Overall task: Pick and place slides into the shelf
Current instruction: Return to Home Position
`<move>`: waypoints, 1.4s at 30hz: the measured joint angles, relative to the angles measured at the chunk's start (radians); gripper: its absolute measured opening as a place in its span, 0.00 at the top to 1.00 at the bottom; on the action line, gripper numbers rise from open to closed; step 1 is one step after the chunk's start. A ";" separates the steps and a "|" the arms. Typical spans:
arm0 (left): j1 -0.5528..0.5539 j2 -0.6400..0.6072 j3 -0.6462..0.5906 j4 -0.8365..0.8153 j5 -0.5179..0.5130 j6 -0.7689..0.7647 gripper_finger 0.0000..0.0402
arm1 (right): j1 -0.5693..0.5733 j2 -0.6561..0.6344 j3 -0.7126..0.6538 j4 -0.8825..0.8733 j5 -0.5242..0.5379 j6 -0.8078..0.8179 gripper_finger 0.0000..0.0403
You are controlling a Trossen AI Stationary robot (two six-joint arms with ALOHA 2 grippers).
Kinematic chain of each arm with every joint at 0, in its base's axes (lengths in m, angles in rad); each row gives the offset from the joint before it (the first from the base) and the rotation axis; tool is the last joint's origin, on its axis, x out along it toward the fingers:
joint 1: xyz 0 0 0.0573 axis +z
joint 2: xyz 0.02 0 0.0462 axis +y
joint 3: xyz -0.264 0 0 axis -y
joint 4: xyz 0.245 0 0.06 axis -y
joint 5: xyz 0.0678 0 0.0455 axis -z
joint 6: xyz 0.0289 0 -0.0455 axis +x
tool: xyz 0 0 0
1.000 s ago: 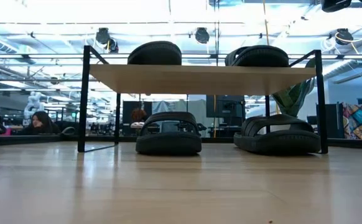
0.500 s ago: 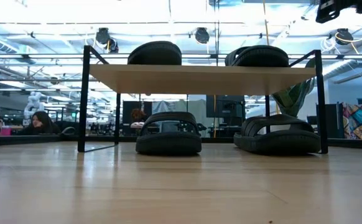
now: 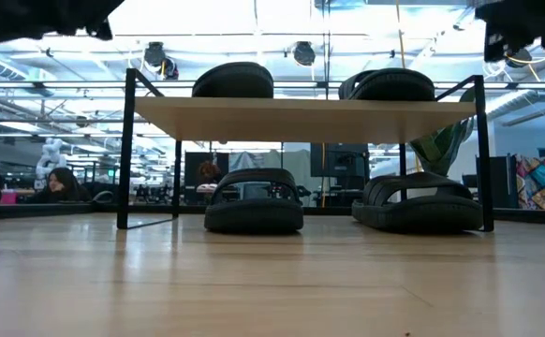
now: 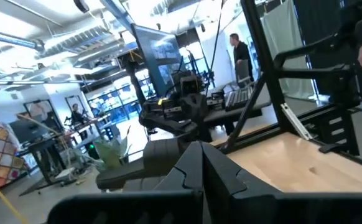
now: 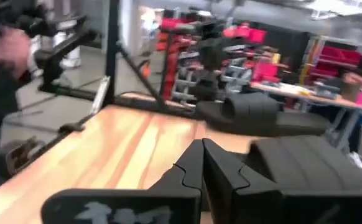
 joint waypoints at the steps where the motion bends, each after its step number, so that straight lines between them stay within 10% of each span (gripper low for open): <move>1: -0.001 -0.027 -0.016 -0.004 -0.005 0.000 1.00 | -0.003 -0.016 -0.011 0.001 0.013 0.013 1.00; 12: -0.005 -0.229 -0.039 -0.158 -0.065 0.028 1.00 | -0.012 -0.293 -0.026 -0.188 0.069 0.025 1.00; 16: 0.004 -0.227 -0.038 -0.194 -0.071 0.062 1.00 | -0.037 -0.291 -0.001 -0.191 -0.099 0.027 1.00; 33: 0.228 -0.148 -0.039 -0.222 0.032 0.034 1.00 | -0.289 -0.293 0.032 -0.260 -0.145 0.126 1.00; 42: 0.285 -0.148 -0.039 -0.263 0.135 -0.044 1.00 | -0.356 -0.293 0.021 -0.259 -0.376 0.129 1.00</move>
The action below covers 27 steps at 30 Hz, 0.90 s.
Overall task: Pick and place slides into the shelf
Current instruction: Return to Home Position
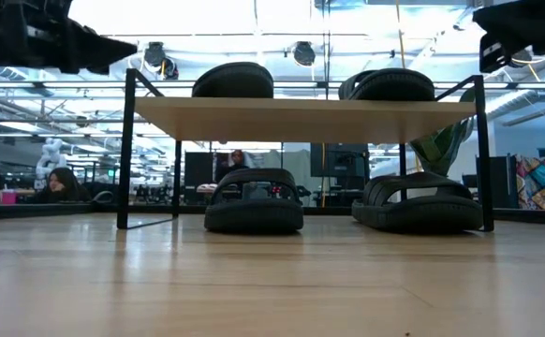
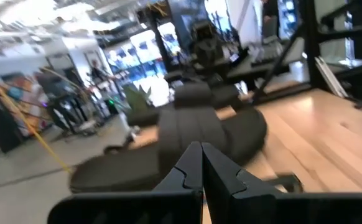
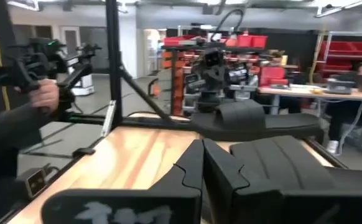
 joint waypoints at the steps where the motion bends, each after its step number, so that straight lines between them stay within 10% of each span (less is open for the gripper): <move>1: -0.003 0.000 0.000 -0.021 0.007 -0.001 1.00 | 0.000 0.000 0.000 -0.005 -0.010 -0.004 1.00; 27: -0.026 -0.294 -0.064 -0.235 -0.054 -0.012 1.00 | 0.001 0.000 -0.080 0.053 -0.002 0.066 1.00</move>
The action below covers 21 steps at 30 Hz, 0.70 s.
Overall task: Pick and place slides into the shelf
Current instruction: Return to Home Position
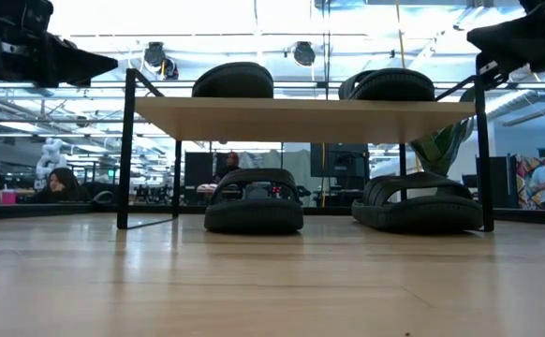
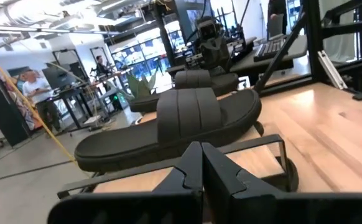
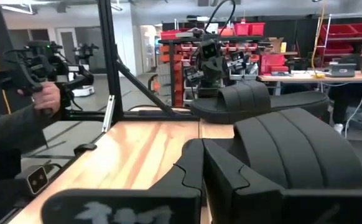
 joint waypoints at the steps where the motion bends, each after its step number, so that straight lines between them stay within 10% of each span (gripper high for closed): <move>1: 0.000 0.001 0.000 0.001 0.003 -0.006 1.00 | 0.000 0.000 -0.004 0.001 0.000 0.000 1.00; 21: 0.000 -0.001 0.000 0.005 0.051 -0.046 1.00 | 0.000 0.000 -0.132 0.206 -0.048 -0.012 1.00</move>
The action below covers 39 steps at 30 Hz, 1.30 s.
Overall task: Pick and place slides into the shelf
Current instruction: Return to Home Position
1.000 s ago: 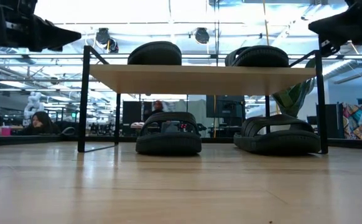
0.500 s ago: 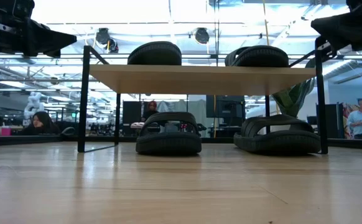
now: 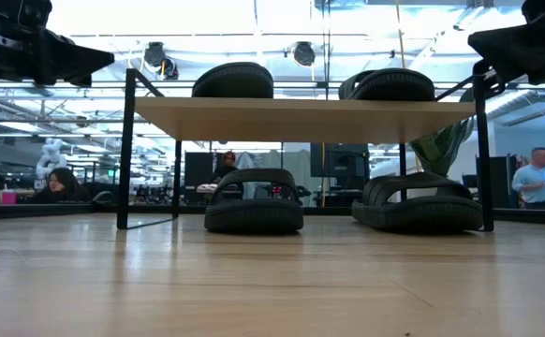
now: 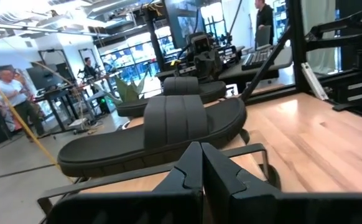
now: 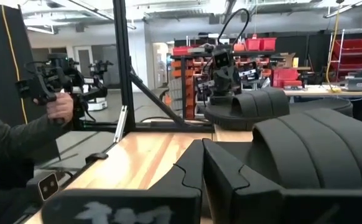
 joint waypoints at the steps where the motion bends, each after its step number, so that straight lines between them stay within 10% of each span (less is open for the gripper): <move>1: 0.000 0.000 0.000 0.000 0.008 -0.002 1.00 | 0.000 0.000 0.000 0.000 0.000 0.000 1.00; 39: -0.094 0.014 -0.093 0.090 0.153 -0.127 1.00 | 0.009 0.007 -0.047 -0.011 -0.079 -0.007 1.00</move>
